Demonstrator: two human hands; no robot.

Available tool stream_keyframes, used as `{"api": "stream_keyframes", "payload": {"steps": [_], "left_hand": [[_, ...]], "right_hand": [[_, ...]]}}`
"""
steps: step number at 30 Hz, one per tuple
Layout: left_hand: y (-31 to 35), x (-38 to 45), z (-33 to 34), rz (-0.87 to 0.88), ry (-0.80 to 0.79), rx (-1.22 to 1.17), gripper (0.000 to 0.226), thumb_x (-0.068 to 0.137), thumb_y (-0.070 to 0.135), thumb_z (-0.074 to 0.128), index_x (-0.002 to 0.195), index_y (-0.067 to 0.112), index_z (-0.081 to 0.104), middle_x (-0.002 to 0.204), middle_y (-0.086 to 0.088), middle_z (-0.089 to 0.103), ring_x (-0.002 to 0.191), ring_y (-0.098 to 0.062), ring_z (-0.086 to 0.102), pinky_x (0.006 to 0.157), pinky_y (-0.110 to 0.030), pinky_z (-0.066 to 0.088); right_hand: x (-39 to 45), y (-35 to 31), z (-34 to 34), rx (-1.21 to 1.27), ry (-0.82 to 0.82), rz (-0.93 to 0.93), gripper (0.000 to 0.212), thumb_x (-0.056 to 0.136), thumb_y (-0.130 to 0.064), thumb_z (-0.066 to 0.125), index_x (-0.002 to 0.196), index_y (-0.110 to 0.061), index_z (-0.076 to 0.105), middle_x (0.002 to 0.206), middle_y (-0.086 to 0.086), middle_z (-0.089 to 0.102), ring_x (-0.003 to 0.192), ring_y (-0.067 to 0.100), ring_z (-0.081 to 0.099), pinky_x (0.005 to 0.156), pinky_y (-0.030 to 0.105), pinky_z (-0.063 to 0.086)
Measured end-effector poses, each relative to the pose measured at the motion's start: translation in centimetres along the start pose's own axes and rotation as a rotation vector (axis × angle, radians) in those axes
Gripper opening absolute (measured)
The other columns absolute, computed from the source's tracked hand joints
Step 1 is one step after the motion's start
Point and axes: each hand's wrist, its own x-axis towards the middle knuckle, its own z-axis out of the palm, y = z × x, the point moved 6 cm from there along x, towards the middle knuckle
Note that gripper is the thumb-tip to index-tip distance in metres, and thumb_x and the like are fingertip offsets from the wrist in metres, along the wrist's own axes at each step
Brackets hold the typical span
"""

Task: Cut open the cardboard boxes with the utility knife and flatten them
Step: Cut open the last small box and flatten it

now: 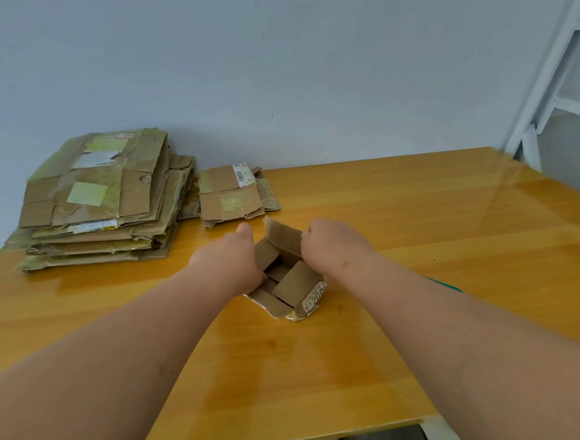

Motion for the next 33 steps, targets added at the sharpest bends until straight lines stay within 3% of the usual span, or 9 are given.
{"api": "stream_keyframes", "payload": {"steps": [2, 5, 8, 13, 17, 19, 22, 28, 33], "left_hand": [[-0.1, 0.1, 0.1, -0.008, 0.040, 0.071, 0.041, 0.075, 0.045, 0.073, 0.096, 0.028, 0.042, 0.081, 0.005, 0.054, 0.068, -0.014, 0.057, 0.058, -0.032, 0.055], [0.1, 0.3, 0.3, 0.046, 0.086, 0.110, 0.027, 0.079, 0.048, 0.065, 0.085, 0.029, 0.047, 0.077, 0.006, 0.056, 0.066, -0.012, 0.056, 0.054, -0.028, 0.052], [0.1, 0.2, -0.3, 0.073, 0.078, 0.037, 0.025, 0.087, 0.048, 0.048, 0.077, 0.027, 0.055, 0.069, 0.004, 0.060, 0.062, -0.012, 0.059, 0.052, -0.027, 0.052], [0.2, -0.4, -1.7, 0.117, 0.161, 0.104, 0.024, 0.100, 0.024, 0.038, 0.097, 0.017, 0.062, 0.079, 0.001, 0.057, 0.074, -0.015, 0.058, 0.065, -0.031, 0.053], [0.2, -0.8, -1.7, 0.134, 0.176, 0.110, 0.020, 0.098, 0.014, 0.044, 0.115, 0.010, 0.055, 0.083, 0.000, 0.049, 0.073, -0.014, 0.051, 0.060, -0.025, 0.045], [-0.9, -1.1, -2.2, 0.094, 0.249, -0.043, 0.020, 0.099, 0.016, 0.040, 0.108, 0.010, 0.057, 0.082, 0.001, 0.050, 0.073, -0.015, 0.050, 0.063, -0.028, 0.043], [-3.0, -1.3, -2.6, -0.047, 0.299, -0.452, 0.025, 0.103, 0.022, 0.036, 0.097, 0.013, 0.058, 0.082, -0.004, 0.058, 0.073, -0.017, 0.060, 0.066, -0.034, 0.054], [-4.1, -2.0, -2.1, -0.225, 0.259, -1.109, 0.026, 0.104, 0.025, 0.037, 0.097, 0.016, 0.061, 0.097, -0.014, 0.061, 0.085, -0.027, 0.063, 0.070, -0.042, 0.060], [-3.1, -2.5, -1.9, -0.237, 0.170, -1.440, 0.022, 0.104, 0.021, 0.040, 0.114, 0.015, 0.059, 0.106, -0.011, 0.063, 0.093, -0.026, 0.068, 0.069, -0.039, 0.061]], "right_hand": [[-0.6, 0.0, -0.5, 0.053, 0.092, -0.042, 0.004, 0.098, -0.017, 0.038, 0.099, -0.021, 0.038, 0.090, 0.003, 0.048, 0.071, 0.023, 0.049, 0.062, 0.035, 0.037], [-1.9, -0.7, -0.5, -0.075, 0.187, -0.177, 0.017, 0.092, -0.009, 0.040, 0.094, -0.024, 0.034, 0.097, 0.004, 0.038, 0.061, 0.021, 0.043, 0.054, 0.033, 0.028], [-1.8, -1.2, 0.0, -0.186, 0.197, -0.178, 0.008, 0.092, -0.027, 0.048, 0.090, -0.023, 0.041, 0.099, 0.003, 0.041, 0.067, 0.018, 0.044, 0.066, 0.037, 0.031], [-0.8, -0.3, 2.3, -0.144, 0.028, 0.092, 0.072, 0.076, -0.069, 0.062, 0.124, -0.022, 0.037, 0.121, 0.005, 0.040, 0.111, 0.030, 0.044, 0.076, 0.045, 0.039], [-0.6, -0.2, 3.3, -0.035, -0.064, 0.183, 0.074, 0.077, -0.046, 0.072, 0.128, -0.018, 0.025, 0.130, 0.010, 0.029, 0.118, 0.034, 0.033, 0.088, 0.040, 0.039], [-0.6, -0.1, 2.4, 0.232, -0.069, 0.222, 0.068, 0.079, -0.027, 0.070, 0.130, -0.018, 0.025, 0.129, 0.010, 0.030, 0.115, 0.033, 0.039, 0.092, 0.040, 0.044], [-0.8, 0.2, 0.1, 0.646, -0.037, 0.193, 0.074, 0.081, -0.004, 0.060, 0.139, -0.025, 0.019, 0.130, 0.007, 0.036, 0.106, 0.028, 0.047, 0.065, 0.031, 0.045], [-1.7, -0.4, -0.9, 0.555, -0.051, 0.044, 0.087, 0.082, 0.005, 0.055, 0.153, -0.025, 0.013, 0.097, -0.003, 0.046, 0.076, 0.013, 0.053, 0.049, 0.022, 0.038], [-2.1, 0.0, -0.9, 0.329, 0.056, -0.070, 0.066, 0.083, -0.001, 0.054, 0.143, -0.024, 0.039, 0.106, 0.000, 0.053, 0.083, 0.015, 0.051, 0.057, 0.027, 0.041]]}}
